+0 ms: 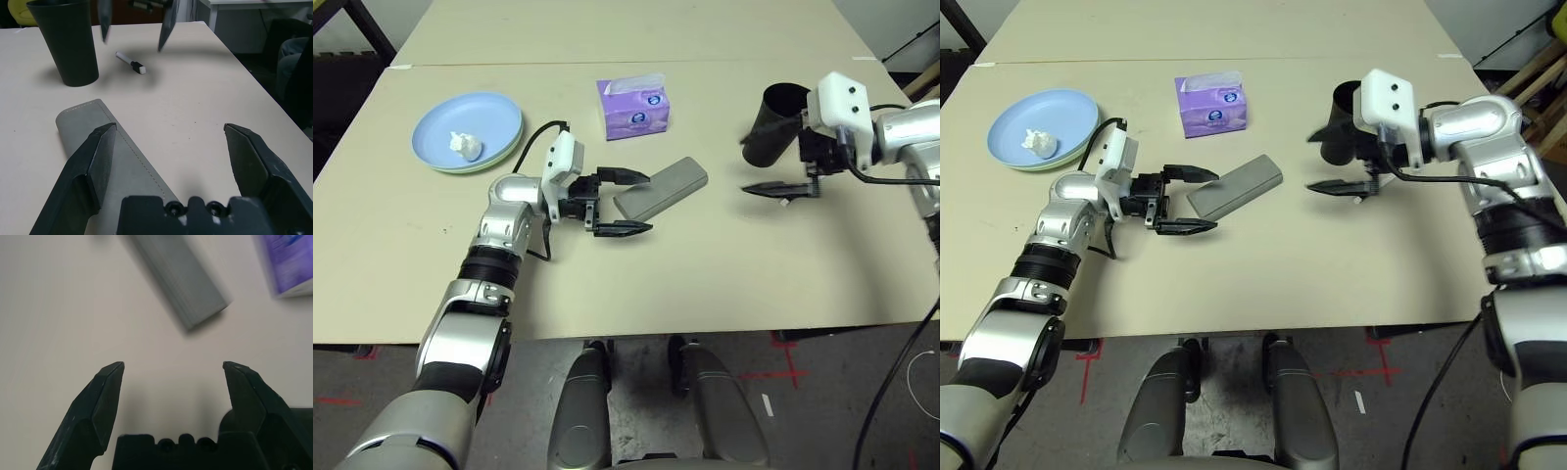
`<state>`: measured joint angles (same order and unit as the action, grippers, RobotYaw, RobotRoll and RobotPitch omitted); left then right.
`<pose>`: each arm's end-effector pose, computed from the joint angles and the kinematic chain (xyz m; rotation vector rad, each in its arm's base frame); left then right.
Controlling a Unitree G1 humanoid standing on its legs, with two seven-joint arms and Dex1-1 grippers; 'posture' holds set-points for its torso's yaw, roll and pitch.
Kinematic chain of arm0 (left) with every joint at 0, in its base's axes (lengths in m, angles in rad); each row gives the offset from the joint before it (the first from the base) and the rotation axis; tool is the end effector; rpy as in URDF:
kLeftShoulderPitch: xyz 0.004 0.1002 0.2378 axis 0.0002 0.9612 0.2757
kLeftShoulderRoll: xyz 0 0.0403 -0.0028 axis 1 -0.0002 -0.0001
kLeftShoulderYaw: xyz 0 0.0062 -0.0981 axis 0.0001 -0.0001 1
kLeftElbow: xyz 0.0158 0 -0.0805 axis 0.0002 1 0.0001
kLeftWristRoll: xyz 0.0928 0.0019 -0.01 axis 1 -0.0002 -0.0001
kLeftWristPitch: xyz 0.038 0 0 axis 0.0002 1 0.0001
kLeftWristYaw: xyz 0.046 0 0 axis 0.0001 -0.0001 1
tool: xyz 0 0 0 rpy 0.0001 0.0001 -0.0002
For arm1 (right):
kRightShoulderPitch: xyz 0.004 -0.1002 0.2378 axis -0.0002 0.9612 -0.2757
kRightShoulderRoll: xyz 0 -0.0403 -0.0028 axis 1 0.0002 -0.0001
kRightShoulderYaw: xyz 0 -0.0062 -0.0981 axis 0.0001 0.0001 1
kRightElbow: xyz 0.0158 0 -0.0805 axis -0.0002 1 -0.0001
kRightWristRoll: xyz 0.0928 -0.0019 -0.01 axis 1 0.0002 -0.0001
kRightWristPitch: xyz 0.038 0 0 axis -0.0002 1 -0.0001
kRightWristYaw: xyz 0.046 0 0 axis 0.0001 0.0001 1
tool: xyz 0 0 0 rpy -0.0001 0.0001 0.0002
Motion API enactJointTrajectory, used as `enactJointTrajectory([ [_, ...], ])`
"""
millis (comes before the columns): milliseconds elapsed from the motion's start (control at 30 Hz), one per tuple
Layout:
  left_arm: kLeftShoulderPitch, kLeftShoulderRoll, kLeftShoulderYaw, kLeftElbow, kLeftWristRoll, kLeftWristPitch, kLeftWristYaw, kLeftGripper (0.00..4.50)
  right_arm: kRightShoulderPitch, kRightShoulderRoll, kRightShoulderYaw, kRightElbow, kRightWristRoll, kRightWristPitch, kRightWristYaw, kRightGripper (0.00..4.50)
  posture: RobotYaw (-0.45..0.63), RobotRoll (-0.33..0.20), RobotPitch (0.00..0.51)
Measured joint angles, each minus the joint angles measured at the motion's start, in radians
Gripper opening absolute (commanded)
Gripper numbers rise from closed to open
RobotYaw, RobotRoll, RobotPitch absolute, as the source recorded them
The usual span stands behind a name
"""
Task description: Organize and tidy the items on the table.
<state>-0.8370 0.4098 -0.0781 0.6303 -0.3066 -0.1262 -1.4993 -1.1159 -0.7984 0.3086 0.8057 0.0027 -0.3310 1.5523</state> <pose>0.3294 0.1934 0.1772 0.3435 -0.1738 -1.5206 0.3254 -0.2535 0.2735 -1.0938 0.2078 1.3222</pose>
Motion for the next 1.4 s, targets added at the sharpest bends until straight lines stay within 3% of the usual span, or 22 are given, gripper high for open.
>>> enactJointTrajectory([
  [233,0.029,0.009,0.002,-0.032,-0.001,0.021,0.01,4.5,-0.136,0.064,0.118,0.215,-0.193,-0.256,0.045,4.44,0.08,0.0,0.262],
  [400,0.03,0.017,0.002,-0.039,-0.002,0.028,0.01,4.5,-0.208,0.063,0.21,0.306,-0.37,-0.424,-0.014,4.44,0.08,0.0,0.262],
  [633,0.03,0.022,0.002,-0.044,-0.002,0.036,0.012,4.5,-0.249,0.063,0.276,0.379,-0.517,-0.523,-0.105,4.44,0.08,0.0,0.276],
  [1367,0.072,0.023,0.002,-0.11,-0.007,0.068,0.047,4.5,-0.294,0.064,0.316,0.447,-0.655,-0.601,-0.226,4.44,0.1,0.0,0.3],
  [1400,0.072,0.023,0.002,-0.11,-0.007,0.068,0.049,4.5,-0.295,0.065,0.316,0.45,-0.657,-0.603,-0.224,4.28,0.1,0.0,0.3],
])
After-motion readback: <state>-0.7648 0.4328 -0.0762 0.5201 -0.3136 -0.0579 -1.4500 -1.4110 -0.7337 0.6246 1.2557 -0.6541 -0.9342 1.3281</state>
